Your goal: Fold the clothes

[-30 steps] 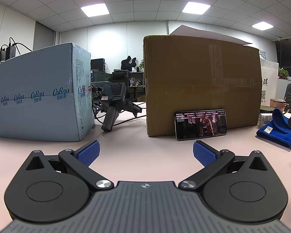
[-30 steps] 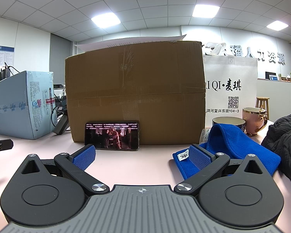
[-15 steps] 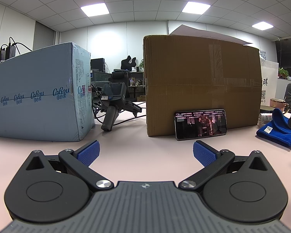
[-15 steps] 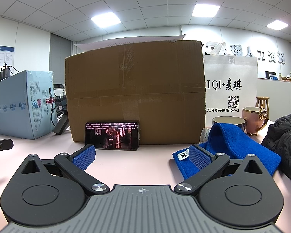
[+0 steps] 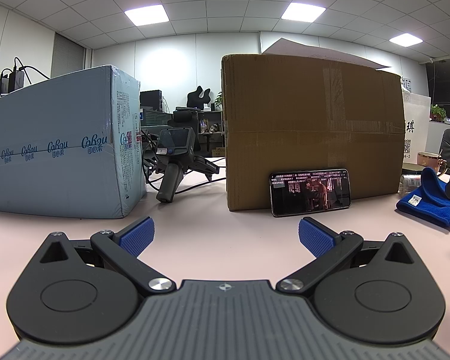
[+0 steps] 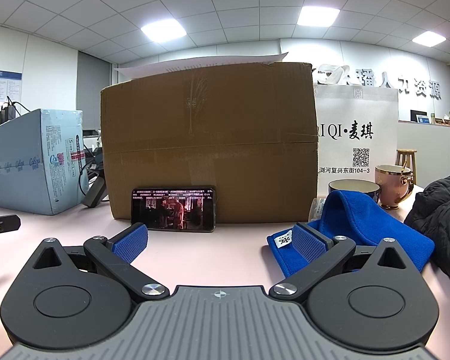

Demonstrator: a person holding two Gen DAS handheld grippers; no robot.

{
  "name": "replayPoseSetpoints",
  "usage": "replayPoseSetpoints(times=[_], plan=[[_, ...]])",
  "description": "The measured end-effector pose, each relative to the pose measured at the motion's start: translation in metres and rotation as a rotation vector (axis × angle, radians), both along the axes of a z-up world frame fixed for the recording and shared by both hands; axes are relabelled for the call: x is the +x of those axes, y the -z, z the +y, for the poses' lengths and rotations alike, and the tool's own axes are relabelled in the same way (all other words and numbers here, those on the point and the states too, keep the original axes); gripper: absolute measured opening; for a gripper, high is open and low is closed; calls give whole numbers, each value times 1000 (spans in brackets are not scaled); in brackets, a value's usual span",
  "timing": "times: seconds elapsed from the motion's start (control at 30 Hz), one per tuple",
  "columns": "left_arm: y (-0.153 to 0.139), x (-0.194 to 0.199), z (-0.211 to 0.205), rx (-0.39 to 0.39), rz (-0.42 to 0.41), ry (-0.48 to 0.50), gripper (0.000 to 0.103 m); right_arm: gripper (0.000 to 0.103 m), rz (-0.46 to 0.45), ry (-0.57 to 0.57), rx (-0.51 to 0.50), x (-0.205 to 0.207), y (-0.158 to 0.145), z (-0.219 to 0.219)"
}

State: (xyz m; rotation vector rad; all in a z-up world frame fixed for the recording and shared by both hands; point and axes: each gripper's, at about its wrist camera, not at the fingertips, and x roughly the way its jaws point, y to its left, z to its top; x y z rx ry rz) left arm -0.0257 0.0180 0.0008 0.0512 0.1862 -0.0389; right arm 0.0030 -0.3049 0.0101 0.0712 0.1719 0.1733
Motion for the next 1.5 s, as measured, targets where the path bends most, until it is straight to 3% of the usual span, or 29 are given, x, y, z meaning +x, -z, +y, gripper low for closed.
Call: replayPoseSetpoints(times=[1.5], plan=[[0,1,4,-25,19,-3,103,103,36,-1,23,7,1,-4]])
